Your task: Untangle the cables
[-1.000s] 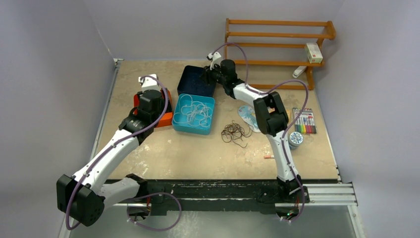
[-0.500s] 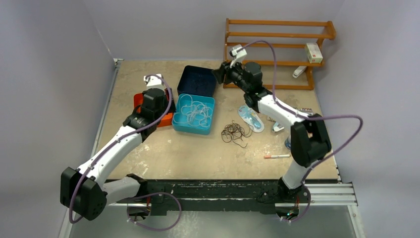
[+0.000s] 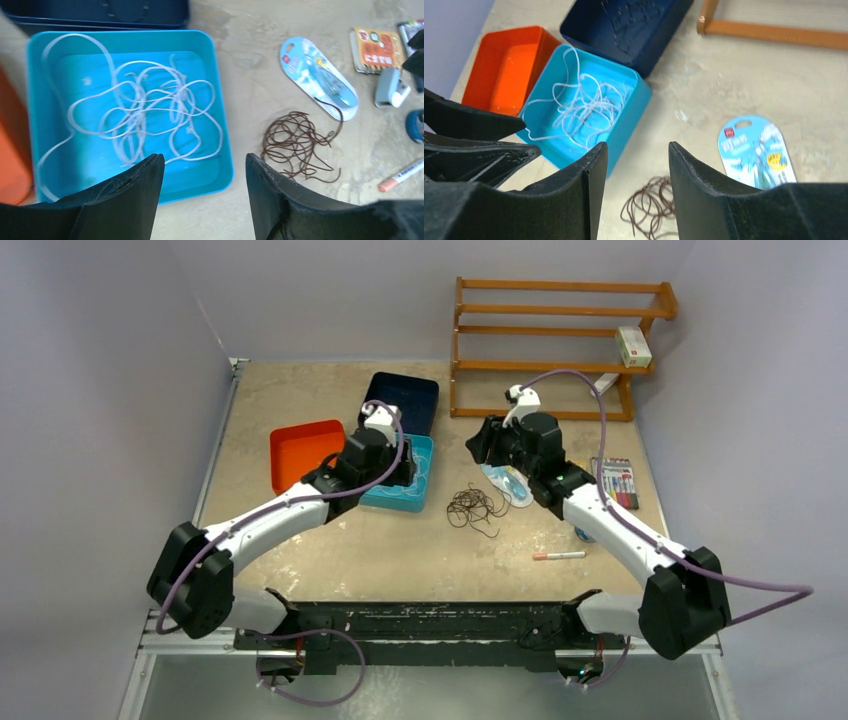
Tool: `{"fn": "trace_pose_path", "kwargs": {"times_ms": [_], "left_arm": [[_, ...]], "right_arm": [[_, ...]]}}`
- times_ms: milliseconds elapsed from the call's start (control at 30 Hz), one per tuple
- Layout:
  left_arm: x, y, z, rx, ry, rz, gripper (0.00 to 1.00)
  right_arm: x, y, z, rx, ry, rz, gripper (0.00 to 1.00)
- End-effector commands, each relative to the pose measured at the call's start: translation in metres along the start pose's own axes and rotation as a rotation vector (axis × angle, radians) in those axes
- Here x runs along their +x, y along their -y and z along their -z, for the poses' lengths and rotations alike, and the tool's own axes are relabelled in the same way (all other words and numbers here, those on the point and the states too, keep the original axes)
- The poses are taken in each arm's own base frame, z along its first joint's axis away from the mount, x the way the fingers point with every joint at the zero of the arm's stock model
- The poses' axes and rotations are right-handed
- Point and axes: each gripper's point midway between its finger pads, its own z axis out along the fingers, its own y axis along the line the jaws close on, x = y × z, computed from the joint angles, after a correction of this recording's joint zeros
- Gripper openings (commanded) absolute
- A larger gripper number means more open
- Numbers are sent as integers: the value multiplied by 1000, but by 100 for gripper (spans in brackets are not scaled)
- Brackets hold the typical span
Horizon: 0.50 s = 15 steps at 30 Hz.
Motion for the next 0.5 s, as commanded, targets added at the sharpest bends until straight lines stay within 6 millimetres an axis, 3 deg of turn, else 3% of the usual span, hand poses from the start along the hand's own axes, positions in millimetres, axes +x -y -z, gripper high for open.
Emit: {"fn": "trace_pose_path", "kwargs": {"times_ms": [0,200,467], "left_arm": [[-29,47,-7,166,86,68,59],[-15,70,-18,252,44,54,58],[29,115,-22,403,-67,-31,55]], "right_arm": [[36,22,22,121,-133,-68,51],[62,25,32,130,-242,-84,51],[76,29,34,148,-247,-146,48]]}}
